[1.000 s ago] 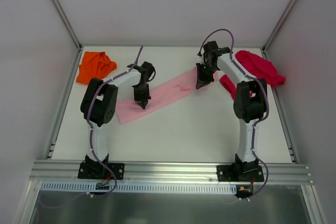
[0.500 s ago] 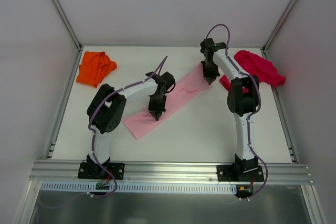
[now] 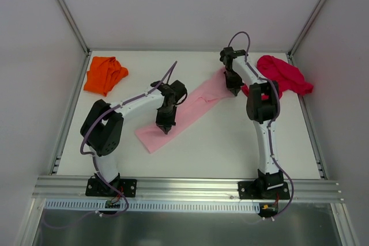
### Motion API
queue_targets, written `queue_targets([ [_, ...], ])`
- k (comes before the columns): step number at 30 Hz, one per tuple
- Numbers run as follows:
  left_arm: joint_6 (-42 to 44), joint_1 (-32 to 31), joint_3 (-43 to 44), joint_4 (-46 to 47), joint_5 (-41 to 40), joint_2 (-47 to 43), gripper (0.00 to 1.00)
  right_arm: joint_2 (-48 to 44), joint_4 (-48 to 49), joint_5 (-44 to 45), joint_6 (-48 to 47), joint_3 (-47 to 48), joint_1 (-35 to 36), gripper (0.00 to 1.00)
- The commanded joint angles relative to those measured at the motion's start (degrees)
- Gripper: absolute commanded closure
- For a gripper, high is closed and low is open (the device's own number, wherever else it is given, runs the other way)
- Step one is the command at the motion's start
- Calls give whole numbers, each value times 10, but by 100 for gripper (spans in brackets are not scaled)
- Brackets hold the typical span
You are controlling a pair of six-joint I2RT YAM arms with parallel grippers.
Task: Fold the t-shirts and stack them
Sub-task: Rotate the tshirt 90 degrees
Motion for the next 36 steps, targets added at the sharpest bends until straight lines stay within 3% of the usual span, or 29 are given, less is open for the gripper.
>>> queue_targets([
  [1,-21,-6,-34,-17,-70,-15,100,-18,21,-15,-6,-8,9,99],
  [9,-15,-6,-41,5,-84,62,100,-40,36,-42,-14,-37,13,99],
  [15,19,-7,-35,24,4,97,100,-43,44,-70,-24,-41,14,99],
  [21,58,-40,-23,17,68,85,100,-22,43,-118,-34,0,13,99],
  [26,68,-86,2,-3,77,82,100,-6,62,-203,-40,12,14,99],
  [35,74,-135,28,11,102,64,100,7,62,-248,-44,64,28,99],
  [36,81,-135,36,19,103,57,100,-22,99,-295,-55,36,31,99],
])
